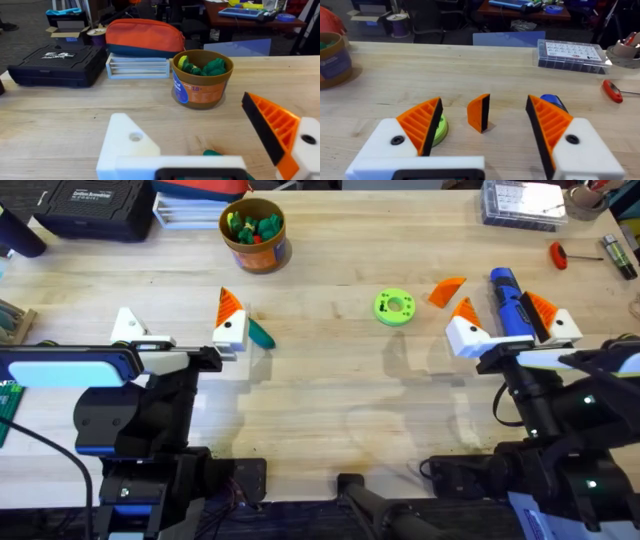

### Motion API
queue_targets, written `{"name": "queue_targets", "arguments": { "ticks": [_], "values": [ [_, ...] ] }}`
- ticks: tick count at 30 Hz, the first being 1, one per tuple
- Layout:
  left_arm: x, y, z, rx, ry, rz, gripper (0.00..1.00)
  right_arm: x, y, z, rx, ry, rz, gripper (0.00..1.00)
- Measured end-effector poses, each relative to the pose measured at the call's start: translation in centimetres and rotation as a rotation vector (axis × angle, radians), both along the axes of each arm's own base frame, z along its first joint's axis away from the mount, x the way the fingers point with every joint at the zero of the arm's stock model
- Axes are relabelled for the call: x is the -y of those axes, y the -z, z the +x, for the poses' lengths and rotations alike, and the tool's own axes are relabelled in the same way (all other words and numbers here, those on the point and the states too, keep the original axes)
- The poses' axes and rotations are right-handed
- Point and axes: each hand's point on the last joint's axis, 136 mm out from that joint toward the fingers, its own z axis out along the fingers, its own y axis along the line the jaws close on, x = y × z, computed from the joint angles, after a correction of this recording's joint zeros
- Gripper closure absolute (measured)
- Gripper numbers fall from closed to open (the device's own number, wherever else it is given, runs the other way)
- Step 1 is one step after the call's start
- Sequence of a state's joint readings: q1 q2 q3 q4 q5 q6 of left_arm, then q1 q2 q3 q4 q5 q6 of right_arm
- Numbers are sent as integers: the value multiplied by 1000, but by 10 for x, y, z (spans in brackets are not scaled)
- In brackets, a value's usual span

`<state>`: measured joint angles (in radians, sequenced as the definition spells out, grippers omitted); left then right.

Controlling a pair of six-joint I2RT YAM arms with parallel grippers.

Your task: Pick up the gripper from the table and insert it into the empty holder that is missing its gripper. Then pick up a screw, insert it into the mounting hole, and use the screwdriver to tighten it. Finally, clean up the table by picking up the vegetable and placing it into the bucket.

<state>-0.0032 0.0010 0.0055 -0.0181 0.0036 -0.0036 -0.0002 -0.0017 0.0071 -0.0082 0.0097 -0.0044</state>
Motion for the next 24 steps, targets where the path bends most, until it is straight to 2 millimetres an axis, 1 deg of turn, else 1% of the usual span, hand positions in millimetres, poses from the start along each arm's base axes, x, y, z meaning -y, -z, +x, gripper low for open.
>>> {"name": "queue_targets", "arguments": {
  "ticks": [14,17,18,20,22,24],
  "values": [
    [0,-2,0,6,0,0,15,0,0,0,-1,0,1,7],
    [0,0,-1,-20,0,1,15,0,2,-1,-13,4,28,7],
    [0,-2,-3,-30,0,1,16,0,3,-2,-28,5,38,7],
    [0,-12,-7,-58,0,2,15,0,6,-7,-97,7,56,7],
    [0,-32,-13,-77,0,4,15,0,5,-14,-165,10,70,7],
    [0,-56,-18,-109,0,4,16,-1,-7,-21,-210,12,80,7]
  ]
}}
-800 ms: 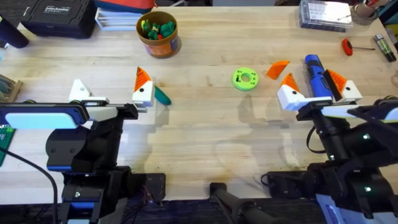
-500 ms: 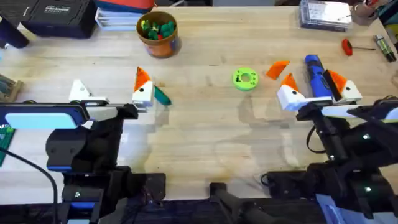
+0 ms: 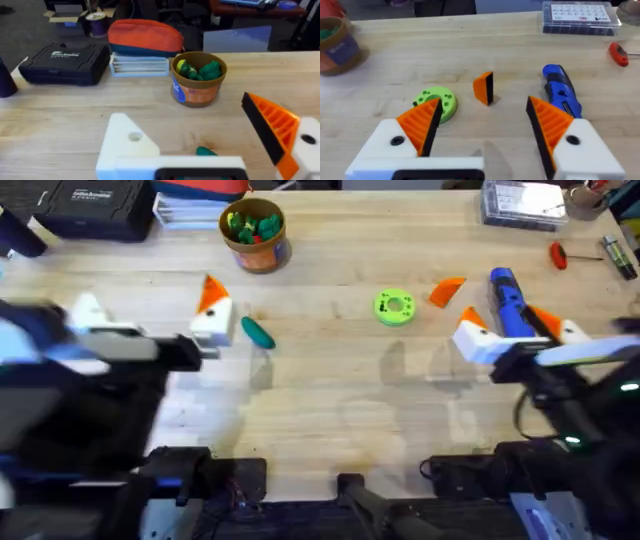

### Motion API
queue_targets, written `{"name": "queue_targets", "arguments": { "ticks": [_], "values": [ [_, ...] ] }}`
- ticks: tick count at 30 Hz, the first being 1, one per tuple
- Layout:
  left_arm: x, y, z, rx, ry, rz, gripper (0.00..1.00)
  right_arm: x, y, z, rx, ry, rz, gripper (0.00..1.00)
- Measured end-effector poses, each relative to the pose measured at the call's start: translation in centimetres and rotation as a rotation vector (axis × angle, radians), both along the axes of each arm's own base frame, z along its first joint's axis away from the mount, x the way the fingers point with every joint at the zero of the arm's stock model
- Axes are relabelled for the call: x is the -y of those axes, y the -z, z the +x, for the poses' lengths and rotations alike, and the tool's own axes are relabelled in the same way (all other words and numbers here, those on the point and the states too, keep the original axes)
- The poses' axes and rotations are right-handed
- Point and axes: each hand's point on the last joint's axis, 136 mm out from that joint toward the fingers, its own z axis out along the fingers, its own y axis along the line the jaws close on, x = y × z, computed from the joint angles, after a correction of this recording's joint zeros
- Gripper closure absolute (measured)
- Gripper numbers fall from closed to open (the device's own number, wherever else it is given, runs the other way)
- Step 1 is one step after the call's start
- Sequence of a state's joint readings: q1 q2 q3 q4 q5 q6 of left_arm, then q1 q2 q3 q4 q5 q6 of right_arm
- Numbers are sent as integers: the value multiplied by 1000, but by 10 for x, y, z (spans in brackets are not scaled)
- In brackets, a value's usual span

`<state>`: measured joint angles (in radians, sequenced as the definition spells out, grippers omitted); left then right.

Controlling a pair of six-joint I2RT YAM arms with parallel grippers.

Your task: Pick up the gripper from the table and insert it into the empty holder that is missing its gripper. Then pick up a screw, insert it into the mounting hole, and use the screwdriver to tighten it. Finally, clean up the table by picking up the vegetable and placing it into the bucket.

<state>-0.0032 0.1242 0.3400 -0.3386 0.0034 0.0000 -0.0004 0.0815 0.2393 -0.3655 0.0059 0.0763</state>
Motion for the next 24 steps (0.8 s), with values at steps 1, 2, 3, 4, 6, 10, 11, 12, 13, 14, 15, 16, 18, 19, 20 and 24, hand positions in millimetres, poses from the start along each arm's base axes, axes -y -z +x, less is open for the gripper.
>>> {"name": "queue_targets", "arguments": {
  "ticks": [1,2,3,4,6,10,11,12,13,14,15,16,18,19,20,24],
  "values": [
    [0,-10,-2,-18,0,1,16,0,-9,-4,-15,1,3,7],
    [0,-18,-4,-59,0,1,15,0,-21,-7,-29,2,6,7],
    [0,-25,-5,-96,0,1,15,0,-34,-11,-40,2,7,7],
    [0,-30,-6,-149,0,1,15,0,-46,-14,-48,2,7,7],
    [0,-33,-6,-275,0,2,16,0,-67,-19,-72,3,10,7],
    [1,-27,3,-498,5,0,14,0,-88,-20,-128,3,10,7],
    [2,-25,9,-531,11,-2,13,0,-90,-19,-137,3,10,7],
    [4,-23,15,-556,21,-6,15,0,-91,-17,-145,4,10,7],
    [6,-18,20,-587,35,-13,15,0,-90,-15,-153,4,10,7],
    [9,-12,22,-623,48,-19,15,0,-89,-15,-162,4,10,7],
    [12,-2,22,-671,62,-28,15,0,-87,-15,-170,4,10,7],
    [15,8,22,-722,79,-39,15,0,-87,-14,-172,4,10,7],
    [21,21,25,-779,110,-60,19,0,-87,-15,-171,4,11,7],
    [24,25,27,-798,126,-70,76,0,-87,-14,-172,4,11,7],
    [28,29,29,-817,143,-81,233,0,-87,-15,-172,4,11,7],
    [36,42,33,-872,181,-113,855,0,-87,-15,-171,5,13,7]
  ]
}}
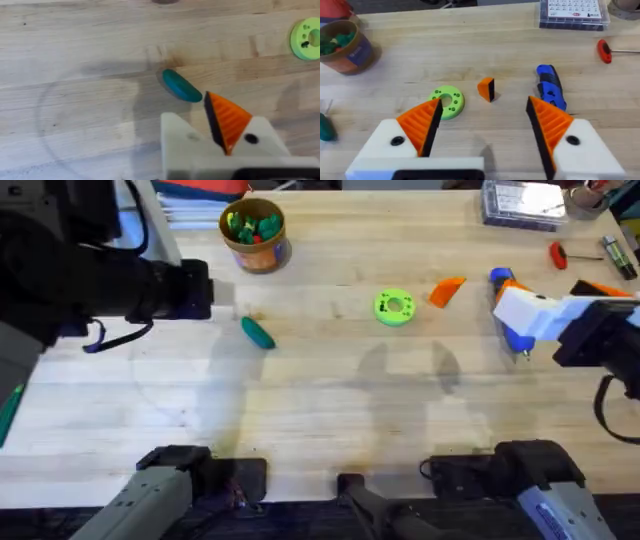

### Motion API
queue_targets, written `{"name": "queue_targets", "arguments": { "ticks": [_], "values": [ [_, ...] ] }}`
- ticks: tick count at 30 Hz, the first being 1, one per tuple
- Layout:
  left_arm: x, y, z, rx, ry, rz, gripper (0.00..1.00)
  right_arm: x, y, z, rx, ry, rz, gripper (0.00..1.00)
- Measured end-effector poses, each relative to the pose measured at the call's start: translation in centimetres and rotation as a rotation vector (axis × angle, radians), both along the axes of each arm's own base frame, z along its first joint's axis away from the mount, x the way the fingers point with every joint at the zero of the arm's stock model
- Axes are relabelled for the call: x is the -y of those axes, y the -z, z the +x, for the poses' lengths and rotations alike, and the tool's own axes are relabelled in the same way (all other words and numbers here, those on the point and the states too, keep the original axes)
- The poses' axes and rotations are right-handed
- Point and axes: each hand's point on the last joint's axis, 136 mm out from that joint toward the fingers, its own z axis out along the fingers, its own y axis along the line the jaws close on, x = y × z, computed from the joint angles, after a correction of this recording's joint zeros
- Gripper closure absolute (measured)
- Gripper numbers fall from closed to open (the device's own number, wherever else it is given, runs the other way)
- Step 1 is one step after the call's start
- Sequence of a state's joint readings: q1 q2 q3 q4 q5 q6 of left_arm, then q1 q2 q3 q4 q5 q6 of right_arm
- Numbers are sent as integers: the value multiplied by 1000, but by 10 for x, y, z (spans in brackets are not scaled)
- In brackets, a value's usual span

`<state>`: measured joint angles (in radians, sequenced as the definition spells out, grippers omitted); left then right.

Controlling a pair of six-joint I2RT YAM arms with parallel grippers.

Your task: Pick up the gripper from the table and insert it into the empty holder that is missing its gripper. Then pick up a screw, insert it into the mounting hole, and use the screwdriver to tighten it. Finally, clean up the table by picking up the vegetable and placing it into the bucket.

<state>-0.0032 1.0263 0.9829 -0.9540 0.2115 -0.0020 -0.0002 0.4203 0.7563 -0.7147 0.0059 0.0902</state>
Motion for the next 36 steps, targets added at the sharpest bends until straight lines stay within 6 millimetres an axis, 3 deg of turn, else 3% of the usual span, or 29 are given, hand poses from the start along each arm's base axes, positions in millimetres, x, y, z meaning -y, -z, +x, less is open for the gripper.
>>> {"name": "queue_targets", "arguments": {
  "ticks": [1,6,7,11,15,21,27,31,36],
  "values": [
    [2,2,1,-6,10,-4,825,0,0,0,0,0,0,7],
    [26,-10,4,52,88,-49,84,0,4,-2,-18,0,0,7],
    [35,-17,6,86,119,-69,34,0,6,-3,-25,0,0,7],
    [81,-65,18,309,280,-177,14,0,8,-4,-39,0,0,7],
    [109,-103,21,454,365,-263,15,0,8,-4,-39,0,1,7],
    [110,-86,9,352,350,-283,14,0,9,-4,-39,0,0,7],
    [105,-86,13,360,319,-266,15,0,9,-5,-40,0,0,7],
    [101,-99,18,469,318,-234,15,0,9,-5,-40,0,0,7],
    [93,-111,-3,697,357,-192,15,0,9,-5,-40,0,0,7]
  ]
}}
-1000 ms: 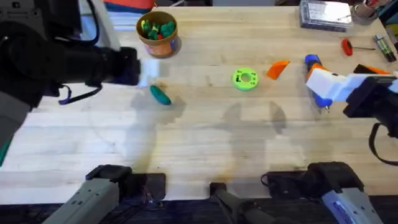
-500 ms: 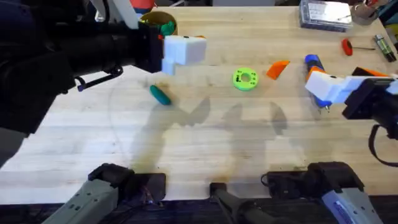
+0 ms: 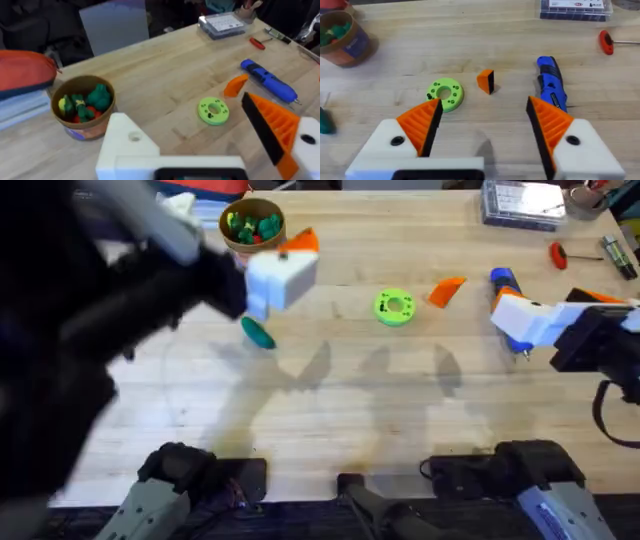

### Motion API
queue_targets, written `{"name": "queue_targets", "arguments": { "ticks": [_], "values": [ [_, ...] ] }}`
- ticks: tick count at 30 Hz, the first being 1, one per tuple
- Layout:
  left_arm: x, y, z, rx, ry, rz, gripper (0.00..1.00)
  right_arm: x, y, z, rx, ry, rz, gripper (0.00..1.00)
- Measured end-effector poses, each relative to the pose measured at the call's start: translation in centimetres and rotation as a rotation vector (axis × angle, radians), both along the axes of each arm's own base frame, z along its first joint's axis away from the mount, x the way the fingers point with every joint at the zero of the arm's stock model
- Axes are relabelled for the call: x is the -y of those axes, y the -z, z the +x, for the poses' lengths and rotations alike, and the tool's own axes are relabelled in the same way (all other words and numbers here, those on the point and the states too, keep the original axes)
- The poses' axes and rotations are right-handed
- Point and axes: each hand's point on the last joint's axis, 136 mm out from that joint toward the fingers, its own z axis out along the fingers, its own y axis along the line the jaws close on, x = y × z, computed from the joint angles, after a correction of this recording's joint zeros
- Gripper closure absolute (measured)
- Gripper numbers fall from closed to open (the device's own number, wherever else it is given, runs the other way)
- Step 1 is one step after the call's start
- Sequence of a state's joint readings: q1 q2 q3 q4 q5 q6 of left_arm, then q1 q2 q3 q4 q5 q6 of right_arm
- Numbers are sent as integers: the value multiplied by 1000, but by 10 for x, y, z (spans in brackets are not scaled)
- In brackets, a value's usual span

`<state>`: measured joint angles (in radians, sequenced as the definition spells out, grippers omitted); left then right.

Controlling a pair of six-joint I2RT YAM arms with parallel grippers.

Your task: Pick up the gripper from the table and insert it into the empty holder that is missing its gripper. Then pick up a screw, insert it into the mounting hole, and use the screwdriver to tighten it. Finally, clean up the table by picking up the vegetable and placing it into the bucket.

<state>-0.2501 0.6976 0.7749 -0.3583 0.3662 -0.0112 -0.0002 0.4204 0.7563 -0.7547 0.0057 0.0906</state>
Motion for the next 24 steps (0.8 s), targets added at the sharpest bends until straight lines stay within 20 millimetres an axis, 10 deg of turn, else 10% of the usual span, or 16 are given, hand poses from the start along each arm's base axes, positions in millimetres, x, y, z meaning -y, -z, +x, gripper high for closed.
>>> {"name": "queue_targets", "arguments": {
  "ticks": [12,24],
  "values": [
    [-14,44,-54,378,1,-77,15,0,0,0,-1,0,0,7],
    [-12,84,-49,405,3,-124,16,0,0,0,-1,0,0,7]
  ]
}}
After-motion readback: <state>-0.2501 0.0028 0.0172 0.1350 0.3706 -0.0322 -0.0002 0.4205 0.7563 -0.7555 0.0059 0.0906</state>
